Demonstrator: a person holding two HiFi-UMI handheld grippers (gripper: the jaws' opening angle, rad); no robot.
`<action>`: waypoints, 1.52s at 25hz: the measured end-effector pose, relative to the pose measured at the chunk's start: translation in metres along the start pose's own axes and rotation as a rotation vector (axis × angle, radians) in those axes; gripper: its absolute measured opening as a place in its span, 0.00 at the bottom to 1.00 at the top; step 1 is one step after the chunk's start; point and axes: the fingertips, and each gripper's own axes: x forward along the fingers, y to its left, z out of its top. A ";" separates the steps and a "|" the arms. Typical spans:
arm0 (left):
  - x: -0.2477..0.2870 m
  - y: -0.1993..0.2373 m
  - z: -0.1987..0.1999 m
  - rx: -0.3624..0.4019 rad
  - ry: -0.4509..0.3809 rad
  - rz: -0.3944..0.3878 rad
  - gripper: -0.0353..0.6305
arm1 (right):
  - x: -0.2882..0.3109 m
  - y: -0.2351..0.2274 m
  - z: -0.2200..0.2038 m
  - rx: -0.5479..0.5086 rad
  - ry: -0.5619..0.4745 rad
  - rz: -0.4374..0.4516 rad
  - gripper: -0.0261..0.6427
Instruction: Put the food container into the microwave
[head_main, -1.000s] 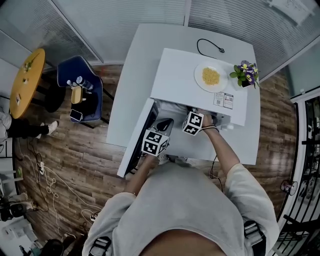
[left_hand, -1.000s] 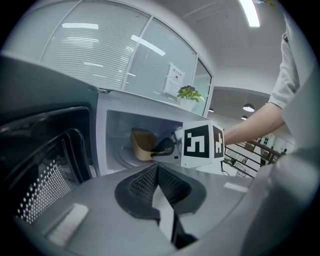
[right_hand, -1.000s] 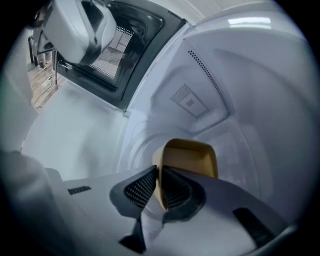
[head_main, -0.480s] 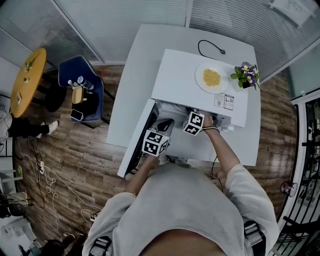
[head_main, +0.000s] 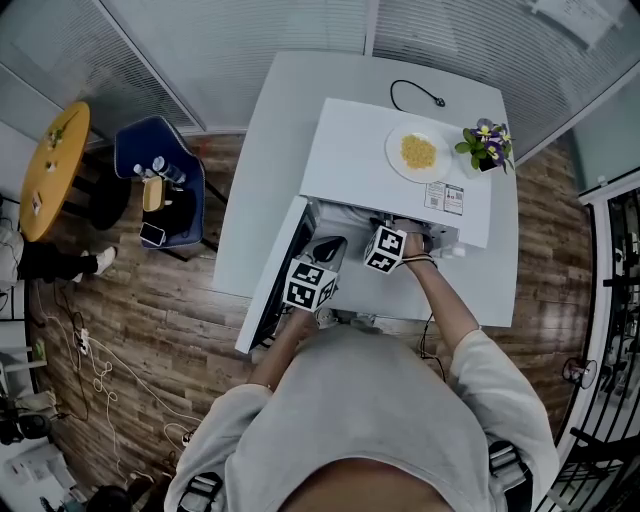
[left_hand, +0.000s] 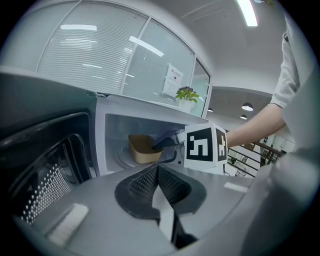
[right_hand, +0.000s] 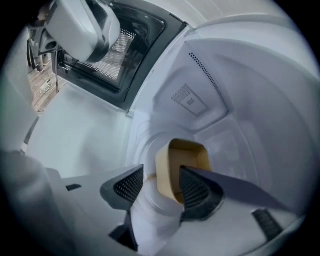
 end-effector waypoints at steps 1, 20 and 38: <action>-0.001 0.000 0.000 0.002 -0.001 -0.001 0.07 | -0.002 0.001 0.000 0.001 0.000 -0.003 0.33; 0.002 -0.020 0.007 0.048 -0.012 -0.055 0.07 | -0.044 0.025 -0.003 0.132 -0.020 -0.048 0.33; 0.018 -0.027 0.013 0.072 0.002 -0.085 0.07 | -0.092 0.015 -0.025 0.621 -0.159 -0.115 0.06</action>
